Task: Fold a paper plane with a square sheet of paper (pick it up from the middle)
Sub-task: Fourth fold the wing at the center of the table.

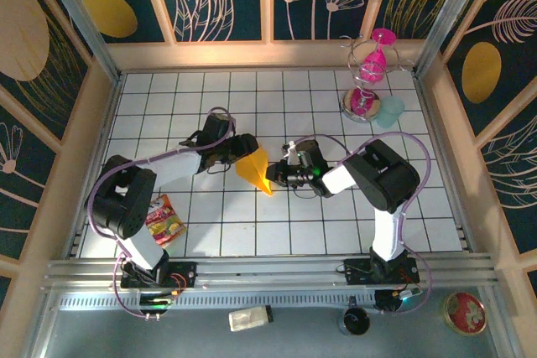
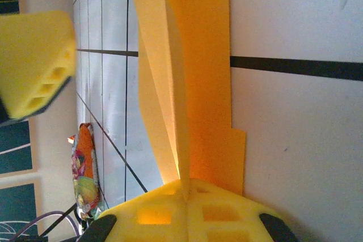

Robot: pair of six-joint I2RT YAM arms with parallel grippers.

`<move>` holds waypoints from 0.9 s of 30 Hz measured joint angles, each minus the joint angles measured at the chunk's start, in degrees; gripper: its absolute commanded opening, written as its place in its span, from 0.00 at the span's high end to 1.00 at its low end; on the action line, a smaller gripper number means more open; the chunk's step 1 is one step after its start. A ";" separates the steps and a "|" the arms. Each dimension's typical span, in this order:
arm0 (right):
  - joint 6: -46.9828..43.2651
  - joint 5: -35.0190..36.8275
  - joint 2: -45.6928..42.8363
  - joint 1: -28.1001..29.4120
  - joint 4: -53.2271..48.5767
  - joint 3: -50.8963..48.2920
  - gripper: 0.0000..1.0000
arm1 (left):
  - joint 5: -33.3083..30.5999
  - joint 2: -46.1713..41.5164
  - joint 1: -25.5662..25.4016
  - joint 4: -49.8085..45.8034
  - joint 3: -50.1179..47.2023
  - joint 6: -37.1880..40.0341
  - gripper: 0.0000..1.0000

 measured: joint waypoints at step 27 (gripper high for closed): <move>-2.47 -3.15 0.66 -0.57 -2.10 1.66 0.88 | 14.88 8.20 0.00 13.38 -3.10 -5.92 0.75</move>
